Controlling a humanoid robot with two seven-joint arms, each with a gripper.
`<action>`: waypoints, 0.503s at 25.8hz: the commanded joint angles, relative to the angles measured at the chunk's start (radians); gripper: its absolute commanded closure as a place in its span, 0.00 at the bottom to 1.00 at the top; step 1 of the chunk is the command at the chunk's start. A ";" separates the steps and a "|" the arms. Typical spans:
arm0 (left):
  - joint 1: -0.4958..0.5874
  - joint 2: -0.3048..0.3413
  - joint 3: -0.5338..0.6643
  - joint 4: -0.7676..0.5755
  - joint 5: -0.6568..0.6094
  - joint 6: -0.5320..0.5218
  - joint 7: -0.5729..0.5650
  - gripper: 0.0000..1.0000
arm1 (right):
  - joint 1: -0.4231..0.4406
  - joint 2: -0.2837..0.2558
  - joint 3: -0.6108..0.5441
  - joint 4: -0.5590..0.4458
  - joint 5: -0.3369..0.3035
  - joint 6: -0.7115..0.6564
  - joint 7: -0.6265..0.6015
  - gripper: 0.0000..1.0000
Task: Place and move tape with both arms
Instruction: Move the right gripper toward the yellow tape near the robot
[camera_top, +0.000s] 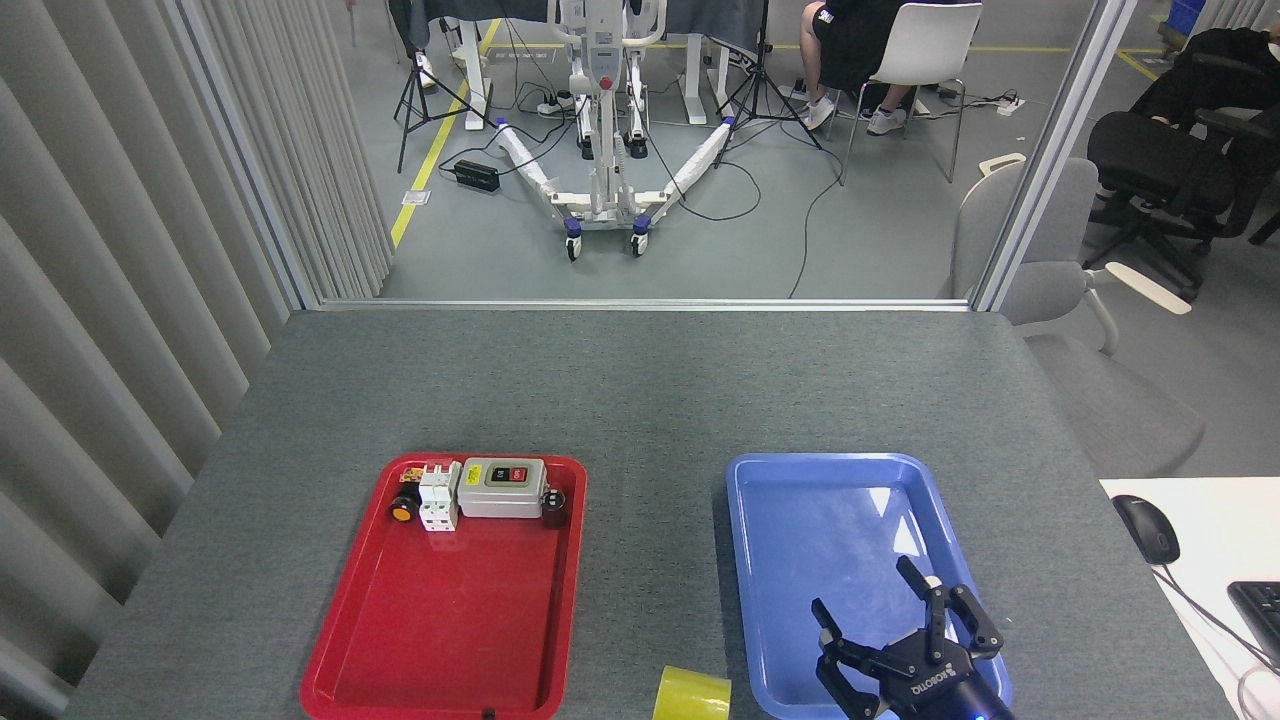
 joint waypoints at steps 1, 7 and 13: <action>0.000 0.000 -0.002 0.007 -0.002 -0.004 0.000 1.00 | -0.039 -0.115 0.069 0.003 -0.097 -0.177 -0.043 0.00; 0.000 -0.002 -0.002 0.021 -0.013 -0.024 0.009 1.00 | -0.081 -0.209 0.042 0.005 -0.219 -0.490 -0.043 0.00; 0.000 0.001 0.005 0.023 -0.013 -0.037 0.008 1.00 | -0.168 -0.344 0.056 0.009 -0.318 -0.490 -0.043 0.00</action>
